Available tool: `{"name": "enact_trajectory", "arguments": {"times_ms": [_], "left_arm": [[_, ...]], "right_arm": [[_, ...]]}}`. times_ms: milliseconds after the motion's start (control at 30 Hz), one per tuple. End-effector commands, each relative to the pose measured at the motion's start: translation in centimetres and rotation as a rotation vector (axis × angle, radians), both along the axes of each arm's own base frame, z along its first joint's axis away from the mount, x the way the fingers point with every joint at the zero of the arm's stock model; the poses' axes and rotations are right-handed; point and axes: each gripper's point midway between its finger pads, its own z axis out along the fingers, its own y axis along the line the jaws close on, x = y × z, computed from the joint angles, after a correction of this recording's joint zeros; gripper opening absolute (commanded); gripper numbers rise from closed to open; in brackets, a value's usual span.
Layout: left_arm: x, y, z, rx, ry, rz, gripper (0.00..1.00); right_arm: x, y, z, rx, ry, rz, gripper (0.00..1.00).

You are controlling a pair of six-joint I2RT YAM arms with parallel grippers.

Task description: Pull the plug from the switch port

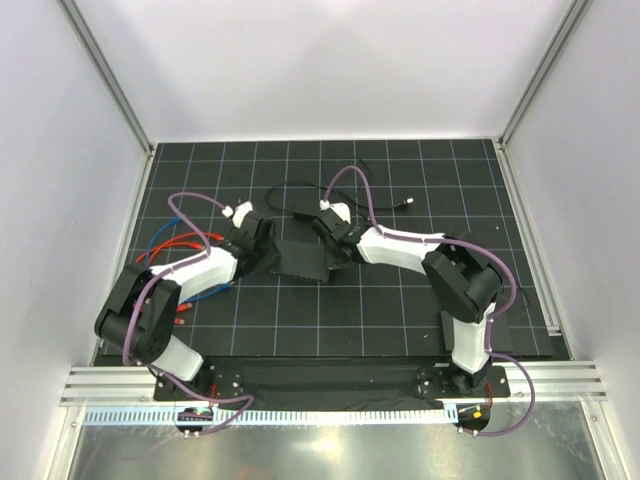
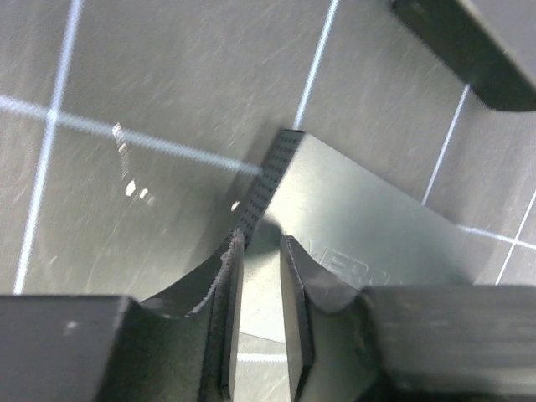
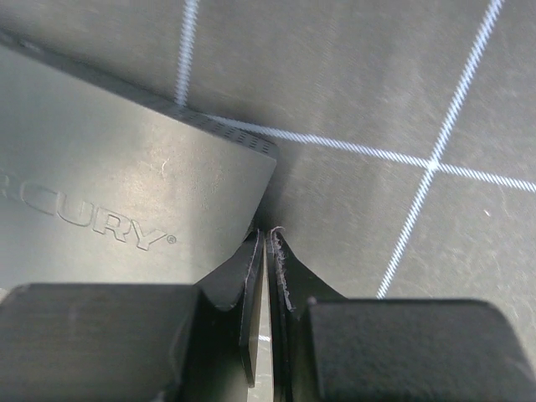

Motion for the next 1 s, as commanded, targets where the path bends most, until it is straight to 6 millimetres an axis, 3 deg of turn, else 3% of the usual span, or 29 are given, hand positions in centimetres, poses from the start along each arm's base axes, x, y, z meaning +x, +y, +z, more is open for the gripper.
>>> {"name": "enact_trajectory", "arguments": {"times_ms": [0, 233, 400, 600, 700, 800, 933, 967], "left_arm": [[-0.9, -0.5, 1.1, -0.034, -0.018, 0.022, 0.30], [-0.4, 0.1, 2.3, -0.031, -0.066, 0.058, 0.35], [-0.5, 2.3, 4.0, 0.037, -0.117, 0.115, 0.43], [-0.8, 3.3, 6.3, 0.027, -0.200, 0.142, 0.52], [-0.6, 3.0, 7.7, 0.030, -0.220, 0.108, 0.53], [-0.5, 2.1, 8.7, 0.008, -0.233, 0.053, 0.53], [-0.7, -0.5, 10.1, -0.059, -0.273, -0.076, 0.53], [-0.8, -1.0, 10.4, -0.067, -0.282, -0.096, 0.53]], "right_arm": [[2.5, 5.2, 3.5, 0.185, -0.097, 0.069, 0.14], [2.5, 6.7, 3.4, 0.266, -0.084, 0.061, 0.14], [2.8, 8.2, 3.5, 0.312, -0.071, 0.070, 0.14], [3.2, 7.6, 4.3, 0.297, -0.093, 0.059, 0.14], [3.5, 6.1, 5.1, 0.255, -0.113, 0.032, 0.15], [3.5, 3.2, 6.1, 0.168, -0.141, -0.013, 0.17], [3.0, -2.6, 7.7, 0.058, -0.170, -0.094, 0.22], [2.5, -4.3, 9.1, 0.039, -0.185, -0.121, 0.25]]}}
